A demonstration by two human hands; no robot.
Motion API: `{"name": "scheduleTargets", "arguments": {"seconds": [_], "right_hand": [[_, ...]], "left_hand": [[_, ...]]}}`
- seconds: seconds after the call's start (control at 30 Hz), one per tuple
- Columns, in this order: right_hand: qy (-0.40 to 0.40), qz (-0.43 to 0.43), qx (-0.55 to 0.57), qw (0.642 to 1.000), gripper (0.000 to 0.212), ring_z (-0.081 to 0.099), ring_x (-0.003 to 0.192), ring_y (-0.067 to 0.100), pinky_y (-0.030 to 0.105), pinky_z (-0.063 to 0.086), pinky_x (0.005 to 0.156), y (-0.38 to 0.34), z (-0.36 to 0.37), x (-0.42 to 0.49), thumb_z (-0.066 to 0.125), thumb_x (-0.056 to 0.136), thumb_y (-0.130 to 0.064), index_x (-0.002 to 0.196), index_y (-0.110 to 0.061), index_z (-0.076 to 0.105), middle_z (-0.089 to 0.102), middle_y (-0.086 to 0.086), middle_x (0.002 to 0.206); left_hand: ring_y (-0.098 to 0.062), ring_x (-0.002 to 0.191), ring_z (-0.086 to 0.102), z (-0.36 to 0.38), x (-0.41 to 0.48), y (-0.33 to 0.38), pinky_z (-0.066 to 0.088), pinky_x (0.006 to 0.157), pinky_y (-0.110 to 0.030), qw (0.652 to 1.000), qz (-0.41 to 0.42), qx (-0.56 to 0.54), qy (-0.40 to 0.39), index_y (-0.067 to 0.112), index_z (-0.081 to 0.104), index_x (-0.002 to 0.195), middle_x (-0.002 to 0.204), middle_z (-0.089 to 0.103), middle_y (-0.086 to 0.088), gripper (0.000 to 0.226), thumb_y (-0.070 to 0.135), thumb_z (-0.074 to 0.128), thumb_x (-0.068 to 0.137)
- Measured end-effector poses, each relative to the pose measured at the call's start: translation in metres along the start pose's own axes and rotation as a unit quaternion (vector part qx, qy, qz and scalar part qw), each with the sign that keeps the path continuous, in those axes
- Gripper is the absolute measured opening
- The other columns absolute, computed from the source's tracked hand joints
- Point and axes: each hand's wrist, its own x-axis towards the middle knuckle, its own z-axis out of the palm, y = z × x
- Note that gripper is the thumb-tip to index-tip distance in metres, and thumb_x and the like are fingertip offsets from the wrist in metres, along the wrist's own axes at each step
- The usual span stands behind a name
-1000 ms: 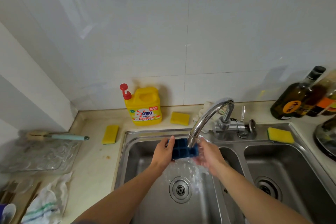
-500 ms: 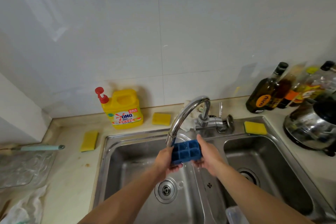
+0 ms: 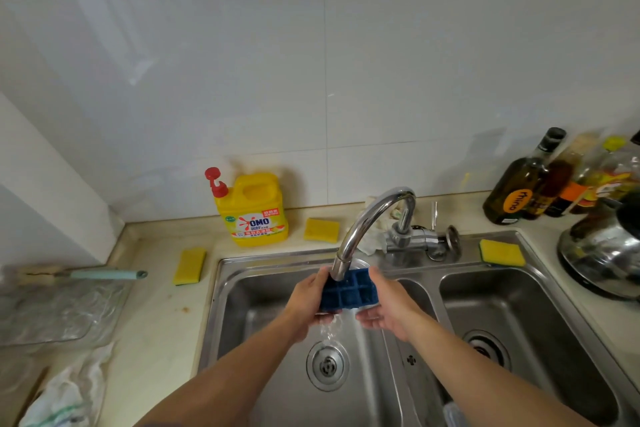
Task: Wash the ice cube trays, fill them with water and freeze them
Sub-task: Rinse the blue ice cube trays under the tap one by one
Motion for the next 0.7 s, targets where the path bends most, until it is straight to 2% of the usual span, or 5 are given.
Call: {"name": "scheduleTargets", "arguments": {"seconds": [0.3,0.37,0.47,0.63,0.7], "right_hand": [[-0.041,0.048,0.015,0.998,0.053,0.070,0.084,0.038,0.036,0.058,0.063,0.011,0.024,0.000,0.035,0.108,-0.054,0.126,-0.009,0.056,0.067,0.028,0.110],[-0.045,0.046,0.016,0.998,0.051,0.070,0.081,0.036,0.037,0.058,0.065,0.011,0.027,0.002,0.034,0.109,-0.053,0.124,-0.010,0.057,0.068,0.027,0.109],[-0.040,0.037,0.021,0.998,0.047,0.070,0.084,0.036,0.042,0.060,0.076,0.011,0.028,0.007,0.036,0.108,-0.052,0.119,-0.013,0.060,0.070,0.025,0.106],[-0.016,0.052,0.076,0.996,0.047,0.069,0.090,0.034,0.037,0.059,0.068,0.014,0.022,0.013,0.040,0.107,-0.052,0.117,-0.012,0.064,0.072,0.023,0.105],[-0.003,0.057,0.103,0.993,0.046,0.069,0.097,0.036,0.040,0.060,0.072,0.017,0.020,0.012,0.042,0.107,-0.050,0.116,-0.011,0.064,0.071,0.023,0.107]], "left_hand": [[-0.019,0.057,0.064,-0.029,-0.007,-0.004,0.044,0.047,-0.026,0.998,0.017,0.053,0.035,0.016,0.069,0.109,0.084,0.075,-0.011,0.052,0.061,0.043,0.101],[-0.020,0.058,0.065,-0.033,-0.006,0.000,0.045,0.047,-0.026,0.996,0.030,0.071,0.039,0.016,0.070,0.108,0.084,0.076,-0.012,0.051,0.060,0.044,0.101],[-0.020,0.065,0.070,-0.036,-0.006,0.003,0.051,0.053,-0.026,0.995,0.032,0.089,0.024,0.019,0.071,0.108,0.090,0.077,-0.011,0.046,0.057,0.045,0.102],[-0.026,0.087,0.072,-0.030,-0.003,0.000,0.060,0.072,-0.033,0.995,-0.002,0.099,-0.022,0.019,0.069,0.113,0.105,0.074,-0.015,0.042,0.050,0.041,0.106],[-0.029,0.095,0.071,-0.023,-0.004,-0.003,0.059,0.074,-0.034,0.996,-0.021,0.087,-0.027,0.018,0.069,0.115,0.108,0.074,-0.016,0.046,0.050,0.037,0.107]]}}
